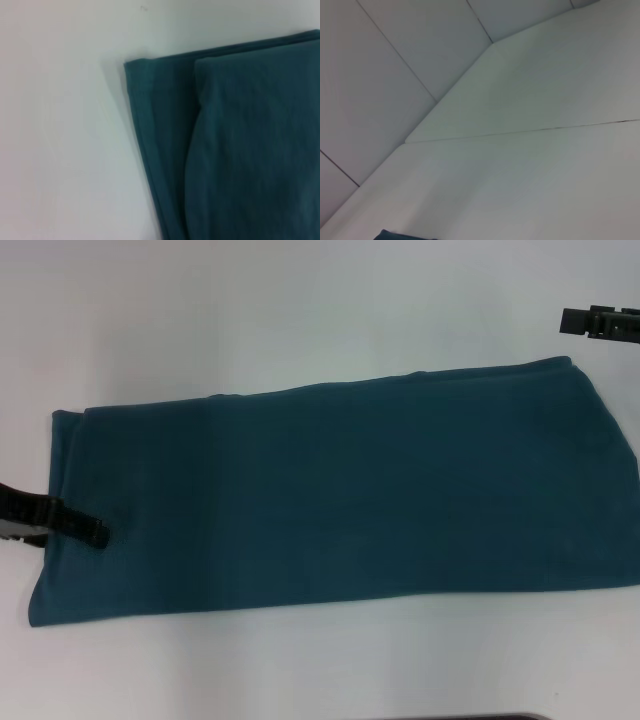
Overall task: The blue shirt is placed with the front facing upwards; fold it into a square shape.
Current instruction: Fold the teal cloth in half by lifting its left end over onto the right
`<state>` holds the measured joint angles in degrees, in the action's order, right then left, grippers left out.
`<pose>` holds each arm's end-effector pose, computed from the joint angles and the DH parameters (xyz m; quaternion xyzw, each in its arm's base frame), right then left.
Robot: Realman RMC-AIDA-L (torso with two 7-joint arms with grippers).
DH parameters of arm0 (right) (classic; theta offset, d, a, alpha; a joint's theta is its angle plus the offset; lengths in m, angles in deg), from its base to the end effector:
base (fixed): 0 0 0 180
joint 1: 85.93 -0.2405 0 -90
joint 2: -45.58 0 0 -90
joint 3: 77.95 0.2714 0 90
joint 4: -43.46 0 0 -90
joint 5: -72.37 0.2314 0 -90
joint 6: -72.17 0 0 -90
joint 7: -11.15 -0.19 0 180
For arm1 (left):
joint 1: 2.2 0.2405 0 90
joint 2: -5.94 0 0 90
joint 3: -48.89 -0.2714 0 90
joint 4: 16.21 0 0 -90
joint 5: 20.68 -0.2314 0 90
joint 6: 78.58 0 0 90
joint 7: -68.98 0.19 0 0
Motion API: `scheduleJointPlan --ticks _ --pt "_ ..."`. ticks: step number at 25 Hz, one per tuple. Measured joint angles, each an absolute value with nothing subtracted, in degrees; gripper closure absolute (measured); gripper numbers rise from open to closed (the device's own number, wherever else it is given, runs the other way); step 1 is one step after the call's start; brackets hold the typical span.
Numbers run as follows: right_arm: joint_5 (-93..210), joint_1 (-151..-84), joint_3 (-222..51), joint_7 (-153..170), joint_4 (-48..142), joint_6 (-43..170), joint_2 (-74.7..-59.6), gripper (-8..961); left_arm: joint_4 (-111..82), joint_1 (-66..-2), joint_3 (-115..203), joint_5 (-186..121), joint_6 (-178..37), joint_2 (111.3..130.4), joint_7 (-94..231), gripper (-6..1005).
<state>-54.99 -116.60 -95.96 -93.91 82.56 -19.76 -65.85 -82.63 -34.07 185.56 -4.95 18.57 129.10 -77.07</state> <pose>0.3348 0.3843 0.0540 -0.8324 0.4519 0.2543 0.1955 -0.3315 0.3451 -0.0020 -0.7622 -0.6109 0.1367 0.1650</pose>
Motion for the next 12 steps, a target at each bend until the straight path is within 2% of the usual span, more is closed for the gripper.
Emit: scheduleJointPlan --ticks 12 --pt "-55.0 -116.5 -96.0 -94.0 82.6 -19.8 -65.86 37 -81.6 -35.8 184.1 -4.7 19.0 129.61 -76.9 132"
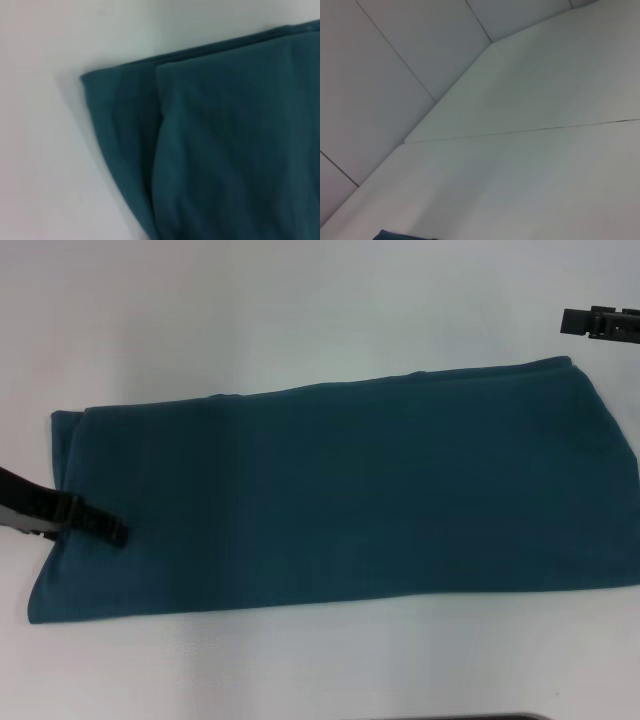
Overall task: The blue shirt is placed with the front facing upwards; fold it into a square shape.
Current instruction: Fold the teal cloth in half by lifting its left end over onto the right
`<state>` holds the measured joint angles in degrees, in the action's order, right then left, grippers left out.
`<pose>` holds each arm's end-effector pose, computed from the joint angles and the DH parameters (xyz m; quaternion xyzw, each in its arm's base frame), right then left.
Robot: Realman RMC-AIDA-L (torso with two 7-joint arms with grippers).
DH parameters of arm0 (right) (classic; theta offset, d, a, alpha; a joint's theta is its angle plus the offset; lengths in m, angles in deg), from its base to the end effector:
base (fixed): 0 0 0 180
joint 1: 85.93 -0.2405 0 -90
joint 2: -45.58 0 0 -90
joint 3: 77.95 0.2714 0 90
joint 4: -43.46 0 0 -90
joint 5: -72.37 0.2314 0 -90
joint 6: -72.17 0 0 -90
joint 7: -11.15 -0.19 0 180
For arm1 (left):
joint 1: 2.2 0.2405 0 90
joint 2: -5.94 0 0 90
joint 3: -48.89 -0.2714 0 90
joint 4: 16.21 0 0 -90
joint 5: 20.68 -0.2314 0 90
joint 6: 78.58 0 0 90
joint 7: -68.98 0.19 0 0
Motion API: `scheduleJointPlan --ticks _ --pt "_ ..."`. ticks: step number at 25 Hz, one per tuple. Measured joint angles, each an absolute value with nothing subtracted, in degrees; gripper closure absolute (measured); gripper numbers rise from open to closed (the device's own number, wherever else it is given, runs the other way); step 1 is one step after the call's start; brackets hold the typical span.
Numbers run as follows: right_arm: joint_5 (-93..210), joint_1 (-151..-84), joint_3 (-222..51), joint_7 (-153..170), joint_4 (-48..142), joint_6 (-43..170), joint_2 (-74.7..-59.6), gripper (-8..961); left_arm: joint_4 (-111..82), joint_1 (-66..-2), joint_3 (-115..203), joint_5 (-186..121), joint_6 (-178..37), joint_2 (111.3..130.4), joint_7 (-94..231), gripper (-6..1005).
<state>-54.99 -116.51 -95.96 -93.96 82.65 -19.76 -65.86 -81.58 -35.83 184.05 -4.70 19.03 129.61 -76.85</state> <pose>0.3354 0.3839 0.0543 -0.8320 0.4526 0.2540 0.1961 -0.3174 0.3501 -0.0132 -0.7773 -0.5945 0.1434 0.1478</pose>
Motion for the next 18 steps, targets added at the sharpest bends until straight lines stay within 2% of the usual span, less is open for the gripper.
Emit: scheduleJointPlan --ticks 17,18 --pt "-55.0 -116.5 -95.9 -94.0 82.6 -19.8 -65.86 37 -81.4 -37.0 183.4 -4.7 19.0 129.72 -77.1 135" --pt "-55.0 -116.5 -95.9 -94.0 82.6 -19.8 -65.86 37 -81.3 -37.1 183.4 -4.8 19.0 129.69 -77.2 162"
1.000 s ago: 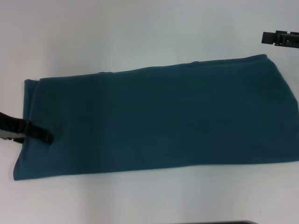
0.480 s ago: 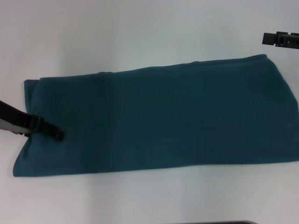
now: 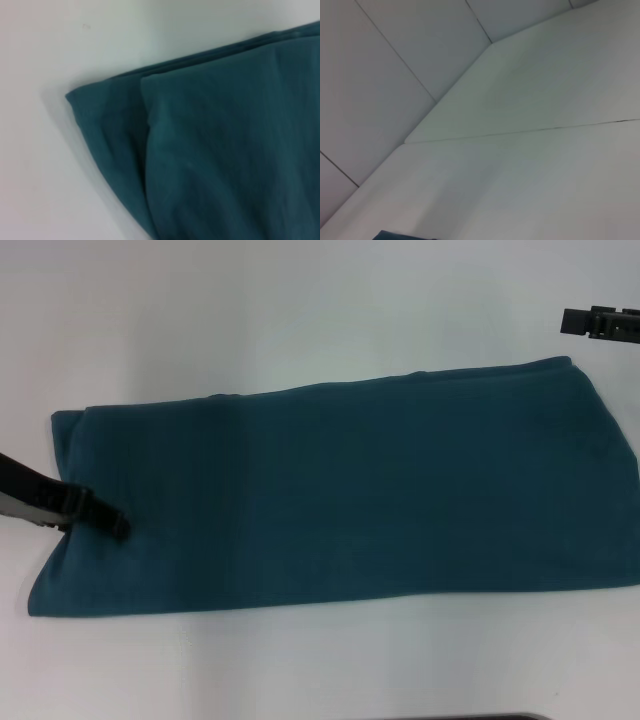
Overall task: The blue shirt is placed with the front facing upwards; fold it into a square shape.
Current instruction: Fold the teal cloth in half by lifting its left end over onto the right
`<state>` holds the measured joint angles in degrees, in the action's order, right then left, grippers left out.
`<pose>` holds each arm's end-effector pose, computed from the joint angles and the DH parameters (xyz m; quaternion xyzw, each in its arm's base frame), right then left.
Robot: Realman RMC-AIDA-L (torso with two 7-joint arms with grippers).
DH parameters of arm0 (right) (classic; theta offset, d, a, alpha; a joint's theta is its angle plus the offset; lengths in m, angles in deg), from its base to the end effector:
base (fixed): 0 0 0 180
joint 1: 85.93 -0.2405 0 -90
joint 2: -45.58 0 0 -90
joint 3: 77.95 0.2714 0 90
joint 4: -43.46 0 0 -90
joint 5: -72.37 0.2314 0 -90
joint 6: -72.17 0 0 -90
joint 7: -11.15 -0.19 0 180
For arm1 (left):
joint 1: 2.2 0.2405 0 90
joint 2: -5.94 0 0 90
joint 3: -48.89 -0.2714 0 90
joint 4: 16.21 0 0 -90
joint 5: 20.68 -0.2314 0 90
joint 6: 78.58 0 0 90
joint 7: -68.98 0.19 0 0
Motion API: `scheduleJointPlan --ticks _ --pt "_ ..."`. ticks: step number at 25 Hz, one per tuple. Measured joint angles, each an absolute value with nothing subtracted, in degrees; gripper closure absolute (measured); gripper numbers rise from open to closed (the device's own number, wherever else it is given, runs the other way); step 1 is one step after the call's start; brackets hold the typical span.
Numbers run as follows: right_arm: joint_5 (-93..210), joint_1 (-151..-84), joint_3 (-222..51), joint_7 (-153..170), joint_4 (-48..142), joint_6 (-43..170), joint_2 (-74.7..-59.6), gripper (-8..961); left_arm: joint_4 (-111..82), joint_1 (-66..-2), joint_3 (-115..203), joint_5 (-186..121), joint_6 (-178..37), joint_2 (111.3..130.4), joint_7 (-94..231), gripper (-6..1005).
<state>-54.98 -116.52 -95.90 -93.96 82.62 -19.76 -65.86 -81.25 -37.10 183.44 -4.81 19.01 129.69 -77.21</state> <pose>0.3353 0.3840 0.0543 -0.8317 0.4527 0.2545 0.1961 -0.3093 0.3559 -0.0159 -0.7832 -0.5863 0.1462 0.1463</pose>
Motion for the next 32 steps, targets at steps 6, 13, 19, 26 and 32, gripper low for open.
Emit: scheduleJointPlan --ticks 6,13,19,26,32 --pt "-55.0 -116.7 -95.9 -94.0 82.7 -19.8 -65.82 37 -80.8 -37.3 184.0 -4.8 18.6 129.36 -77.9 346" --pt "-55.0 -116.6 -95.9 -94.0 82.7 -19.8 -65.78 37 -80.6 -37.4 184.0 -4.9 18.4 129.26 -77.9 665" --pt "-55.0 -116.5 -95.9 -94.0 82.6 -19.7 -65.77 38 -80.5 -37.4 184.0 -5.0 18.3 128.88 -77.9 831" --pt "-55.0 -116.6 -95.9 -93.8 82.1 -19.4 -66.01 38 -80.9 -36.7 185.0 -4.9 18.4 126.14 -77.9 908" --pt "-54.4 -116.8 -96.1 -93.7 82.1 -19.3 -66.39 38 -81.9 -36.5 185.8 -4.9 19.3 124.22 -77.8 908"
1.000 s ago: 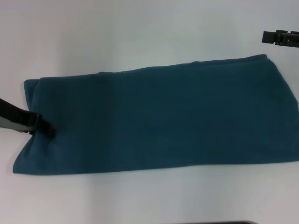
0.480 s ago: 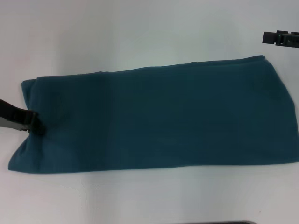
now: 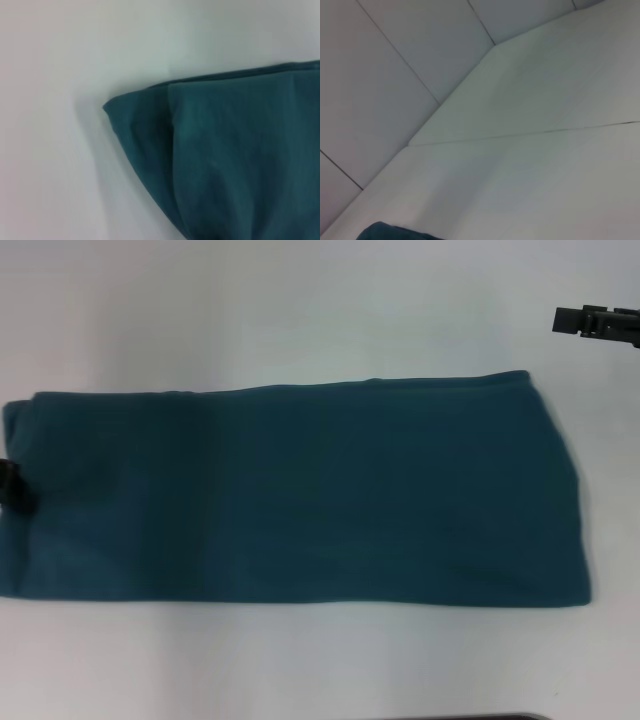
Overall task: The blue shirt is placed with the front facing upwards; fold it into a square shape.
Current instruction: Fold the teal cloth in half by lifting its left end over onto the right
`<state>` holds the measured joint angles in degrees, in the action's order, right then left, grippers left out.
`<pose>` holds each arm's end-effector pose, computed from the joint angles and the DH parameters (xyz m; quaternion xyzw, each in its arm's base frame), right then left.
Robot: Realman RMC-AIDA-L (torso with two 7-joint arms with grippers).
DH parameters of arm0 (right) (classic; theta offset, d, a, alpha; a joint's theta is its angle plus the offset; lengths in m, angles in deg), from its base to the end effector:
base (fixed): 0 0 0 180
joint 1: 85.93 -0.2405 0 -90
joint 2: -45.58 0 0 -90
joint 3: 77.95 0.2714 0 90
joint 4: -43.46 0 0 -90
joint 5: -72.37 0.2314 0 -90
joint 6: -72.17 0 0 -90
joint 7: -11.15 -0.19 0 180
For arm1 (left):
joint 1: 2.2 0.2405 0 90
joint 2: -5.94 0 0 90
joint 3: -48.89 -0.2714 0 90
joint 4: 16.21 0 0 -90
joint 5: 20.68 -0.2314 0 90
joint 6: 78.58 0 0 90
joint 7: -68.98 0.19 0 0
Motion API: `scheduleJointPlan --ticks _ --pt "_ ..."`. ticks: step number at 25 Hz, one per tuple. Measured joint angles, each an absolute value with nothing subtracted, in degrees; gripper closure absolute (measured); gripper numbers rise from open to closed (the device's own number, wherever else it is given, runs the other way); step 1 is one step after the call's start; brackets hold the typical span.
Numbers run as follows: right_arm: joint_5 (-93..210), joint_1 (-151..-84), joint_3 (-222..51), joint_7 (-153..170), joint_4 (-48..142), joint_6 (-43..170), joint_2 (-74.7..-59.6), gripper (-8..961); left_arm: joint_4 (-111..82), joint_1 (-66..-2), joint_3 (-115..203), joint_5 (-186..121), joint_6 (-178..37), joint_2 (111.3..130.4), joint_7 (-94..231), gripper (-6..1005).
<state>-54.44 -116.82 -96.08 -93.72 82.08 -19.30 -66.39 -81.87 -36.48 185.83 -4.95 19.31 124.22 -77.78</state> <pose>0.3316 0.3858 0.0485 -0.8311 0.4519 0.2607 0.1926 -0.3335 0.3653 0.0353 -0.7598 -0.6021 0.1465 0.1969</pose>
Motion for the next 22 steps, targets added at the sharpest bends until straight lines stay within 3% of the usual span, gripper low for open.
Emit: scheduleJointPlan --ticks 14,22 --pt "-54.1 -117.5 -96.4 -93.5 82.0 -19.0 -66.74 43 -81.4 -36.2 189.1 -5.2 20.8 118.34 -77.8 908" --pt "-54.1 -117.7 -96.4 -93.6 82.0 -19.1 -66.74 45 -81.7 -36.8 189.4 -5.2 22.6 118.51 -77.3 907"
